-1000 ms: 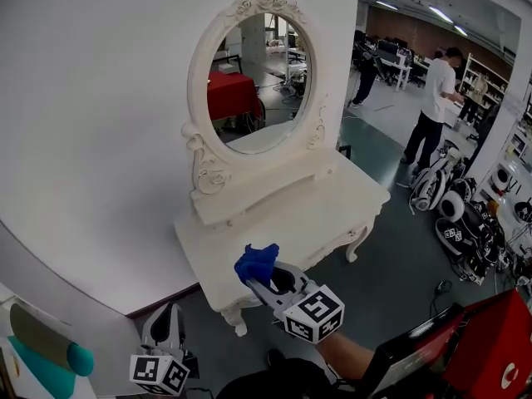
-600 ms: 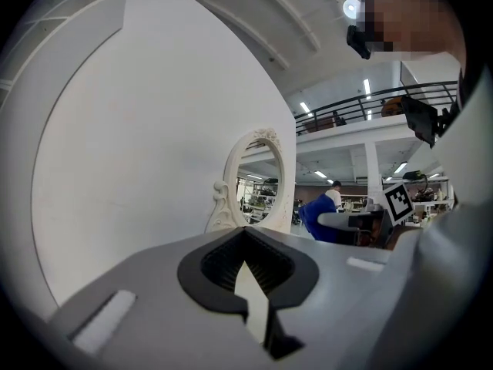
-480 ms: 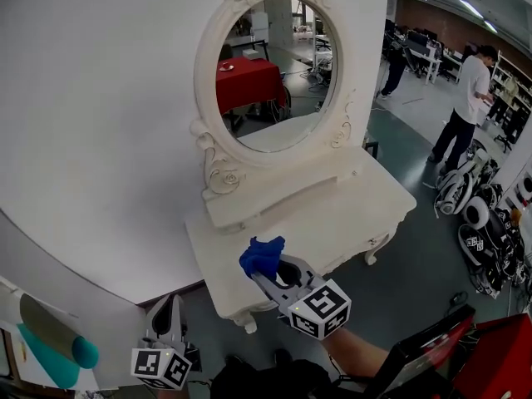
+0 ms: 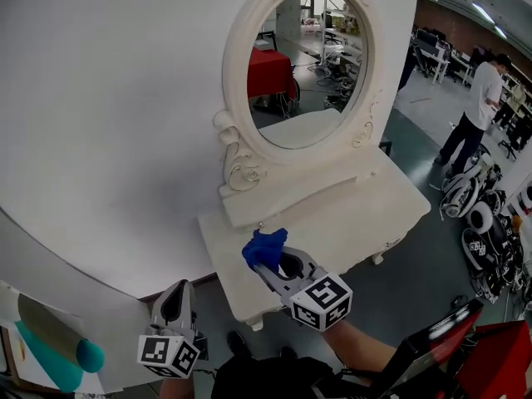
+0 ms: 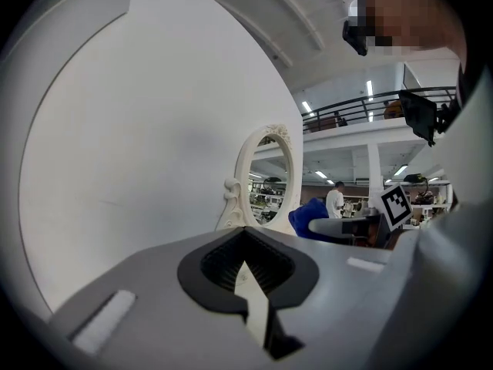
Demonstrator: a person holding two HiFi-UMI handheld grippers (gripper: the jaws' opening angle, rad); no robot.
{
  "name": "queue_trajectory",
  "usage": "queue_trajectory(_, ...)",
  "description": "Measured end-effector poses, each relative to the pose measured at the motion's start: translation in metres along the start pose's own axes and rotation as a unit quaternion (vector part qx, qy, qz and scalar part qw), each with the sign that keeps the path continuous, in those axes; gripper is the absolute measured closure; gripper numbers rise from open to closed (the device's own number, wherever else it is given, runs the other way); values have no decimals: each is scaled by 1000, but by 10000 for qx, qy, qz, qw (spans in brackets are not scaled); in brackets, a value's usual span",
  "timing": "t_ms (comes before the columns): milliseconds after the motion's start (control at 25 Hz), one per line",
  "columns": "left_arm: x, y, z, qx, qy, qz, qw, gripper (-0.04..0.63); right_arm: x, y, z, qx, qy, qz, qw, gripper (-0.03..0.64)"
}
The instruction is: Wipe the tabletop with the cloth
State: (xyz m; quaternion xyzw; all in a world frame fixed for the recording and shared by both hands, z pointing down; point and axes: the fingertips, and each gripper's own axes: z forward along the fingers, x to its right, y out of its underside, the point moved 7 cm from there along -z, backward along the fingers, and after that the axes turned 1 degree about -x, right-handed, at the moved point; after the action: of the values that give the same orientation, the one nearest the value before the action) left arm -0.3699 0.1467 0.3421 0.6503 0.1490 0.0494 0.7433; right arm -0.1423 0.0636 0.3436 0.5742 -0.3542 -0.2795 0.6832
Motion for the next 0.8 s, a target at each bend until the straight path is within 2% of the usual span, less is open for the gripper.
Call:
queue_trajectory(240,-54,1,22,-20,154,-73,9999,589,-1,9,60,-88,139,-85,9998,492)
queue_trajectory(560,-118,9,45,-52,337,-438,9985,589,0,42,134,-728,394,-207,9964,492)
queue_trajectory(800,-160,32,61,-208,571,-458,9971,589,0,84,182,-1190,613,-88,9910,492)
